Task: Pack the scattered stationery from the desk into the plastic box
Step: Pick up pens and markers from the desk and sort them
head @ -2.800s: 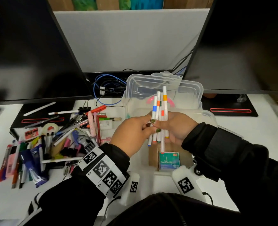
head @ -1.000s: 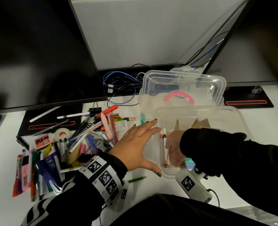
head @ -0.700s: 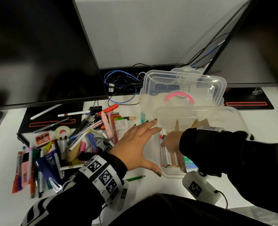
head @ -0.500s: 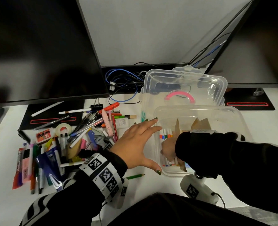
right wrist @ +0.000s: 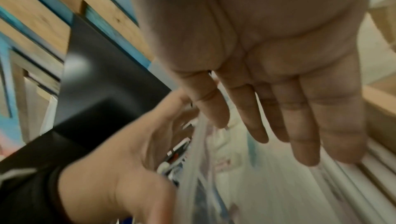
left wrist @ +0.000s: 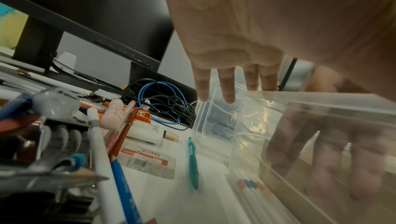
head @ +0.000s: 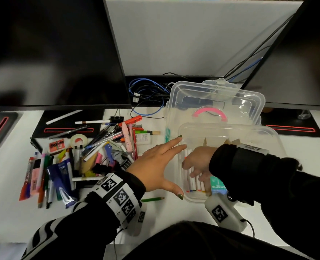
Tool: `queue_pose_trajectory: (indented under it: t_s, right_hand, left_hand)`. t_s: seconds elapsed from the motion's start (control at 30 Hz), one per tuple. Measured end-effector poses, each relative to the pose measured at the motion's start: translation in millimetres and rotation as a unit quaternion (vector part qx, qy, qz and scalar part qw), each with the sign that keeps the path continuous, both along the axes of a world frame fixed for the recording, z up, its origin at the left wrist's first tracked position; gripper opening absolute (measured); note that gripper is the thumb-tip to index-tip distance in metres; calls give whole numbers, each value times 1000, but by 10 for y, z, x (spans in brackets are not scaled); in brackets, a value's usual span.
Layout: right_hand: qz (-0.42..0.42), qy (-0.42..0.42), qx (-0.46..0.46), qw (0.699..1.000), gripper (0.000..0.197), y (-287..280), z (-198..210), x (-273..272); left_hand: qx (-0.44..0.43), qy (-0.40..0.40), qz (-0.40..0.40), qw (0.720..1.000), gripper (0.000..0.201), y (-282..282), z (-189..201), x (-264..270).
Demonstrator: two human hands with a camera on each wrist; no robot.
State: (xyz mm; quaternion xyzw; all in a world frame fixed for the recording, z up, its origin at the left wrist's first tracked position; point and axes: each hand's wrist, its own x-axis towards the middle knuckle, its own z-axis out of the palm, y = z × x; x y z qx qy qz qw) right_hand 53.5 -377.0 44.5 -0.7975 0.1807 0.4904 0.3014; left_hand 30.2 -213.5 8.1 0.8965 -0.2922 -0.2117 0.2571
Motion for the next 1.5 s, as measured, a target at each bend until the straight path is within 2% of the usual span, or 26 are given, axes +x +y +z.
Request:
queue_pose_trajectory:
  t_s: [0.1,0.27,0.37,0.5,0.63,0.73,0.9,1.0,1.07,1.17,1.2,1.3,1.4,1.5]
  right_hand:
    - [-18,-44,36,998,44,-44,85,9]
    - [28,-70,31,997,35,-55,182,1]
    - [53,-73,31,995,20,-13,276,-22]
    - [121,-123,40,984,14,81,389,-50]
    - [79,-183,71,977,12,269,493,-72]
    - [87,-195,86,973,13,500,492,-80]
    - [98,-185,89,974,11,976,306,-20]
    - [92,-198,46,975,5,1192,54,48]
    - [118,-206,-6,971,2,1287,-106,71]
    - [170,-188,-100,962,24,1436,-322,77]
    - [209,-190,-129,950,30,1483,-365,70]
    - [274,-180,-178,928,34,1528,-589,88]
    - [180,-180,-160,954,31,1515,-706,105]
    - [145,-170,-155,962,31,1513,-803,132]
  left_hand:
    - [-4,27,8,1000,119,-7,16,-36]
    - [11,48,56,997,115,32,21,-101]
    - [20,48,100,994,93,113,28,-151]
    - [32,-1,166,986,56,314,-5,-223]
    - [24,-35,230,972,37,547,-36,-256]
    - [29,-36,282,958,30,764,-50,-253]
    - [81,-24,344,935,28,1289,-120,-170]
    - [105,-30,363,925,22,1568,-187,-72]
    - [102,-19,375,921,20,1699,-249,3]
    - [90,1,367,926,25,1833,-336,114]
    - [94,4,363,927,26,1864,-363,147]
    - [107,16,362,926,24,1904,-440,222]
    - [101,29,371,923,16,1891,-481,283]
    - [96,36,377,921,16,1866,-502,330]
